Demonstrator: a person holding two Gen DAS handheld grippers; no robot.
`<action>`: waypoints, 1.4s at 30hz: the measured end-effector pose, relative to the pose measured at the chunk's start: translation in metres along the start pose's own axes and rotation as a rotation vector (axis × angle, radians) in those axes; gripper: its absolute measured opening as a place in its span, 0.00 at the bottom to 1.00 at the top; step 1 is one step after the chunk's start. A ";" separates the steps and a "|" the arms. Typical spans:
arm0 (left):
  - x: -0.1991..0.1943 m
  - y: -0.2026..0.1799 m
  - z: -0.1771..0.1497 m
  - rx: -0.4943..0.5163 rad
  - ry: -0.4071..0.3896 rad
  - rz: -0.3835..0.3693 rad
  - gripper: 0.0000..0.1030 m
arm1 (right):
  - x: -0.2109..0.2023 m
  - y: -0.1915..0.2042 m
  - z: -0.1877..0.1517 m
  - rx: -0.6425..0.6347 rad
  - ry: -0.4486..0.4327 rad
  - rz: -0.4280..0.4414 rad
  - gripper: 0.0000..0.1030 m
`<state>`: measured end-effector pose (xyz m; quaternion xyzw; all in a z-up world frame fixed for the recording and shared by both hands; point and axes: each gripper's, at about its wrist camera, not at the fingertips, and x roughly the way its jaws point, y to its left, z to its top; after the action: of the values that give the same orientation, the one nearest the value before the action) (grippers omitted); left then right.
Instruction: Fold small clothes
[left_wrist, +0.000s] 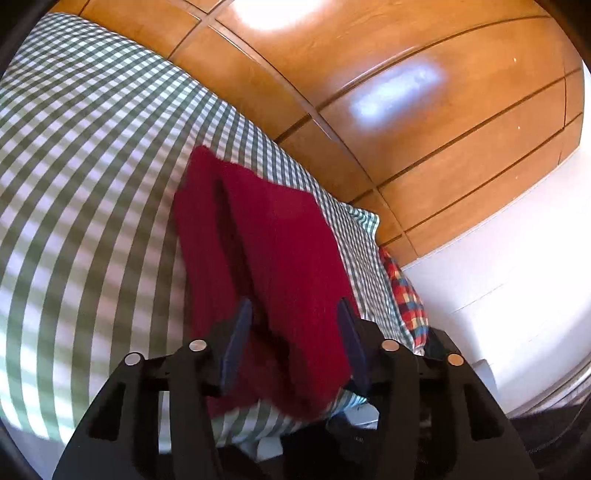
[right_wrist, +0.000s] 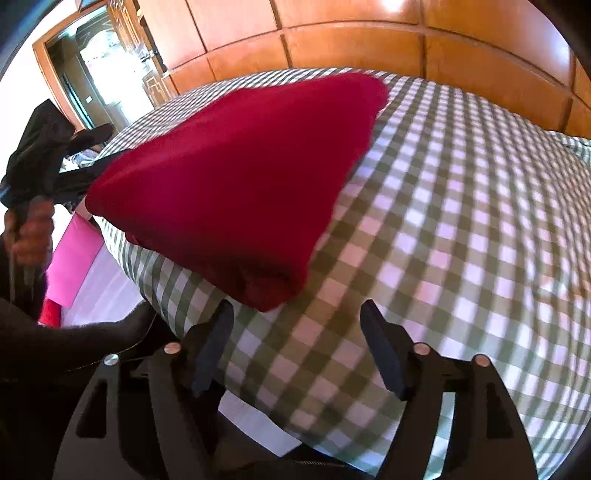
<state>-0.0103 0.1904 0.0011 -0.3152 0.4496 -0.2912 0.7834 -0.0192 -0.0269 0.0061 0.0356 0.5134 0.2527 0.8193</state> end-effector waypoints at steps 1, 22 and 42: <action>0.004 0.002 0.005 -0.003 0.003 0.006 0.49 | -0.008 -0.005 0.002 0.010 -0.016 -0.001 0.70; 0.037 0.012 0.026 0.080 0.009 0.300 0.12 | 0.038 0.070 0.056 -0.215 -0.177 -0.111 0.72; 0.063 -0.062 -0.015 0.382 -0.077 0.559 0.30 | 0.000 0.027 0.072 -0.042 -0.181 -0.002 0.79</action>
<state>-0.0070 0.1007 0.0093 -0.0382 0.4262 -0.1321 0.8941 0.0324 0.0112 0.0491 0.0405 0.4320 0.2585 0.8631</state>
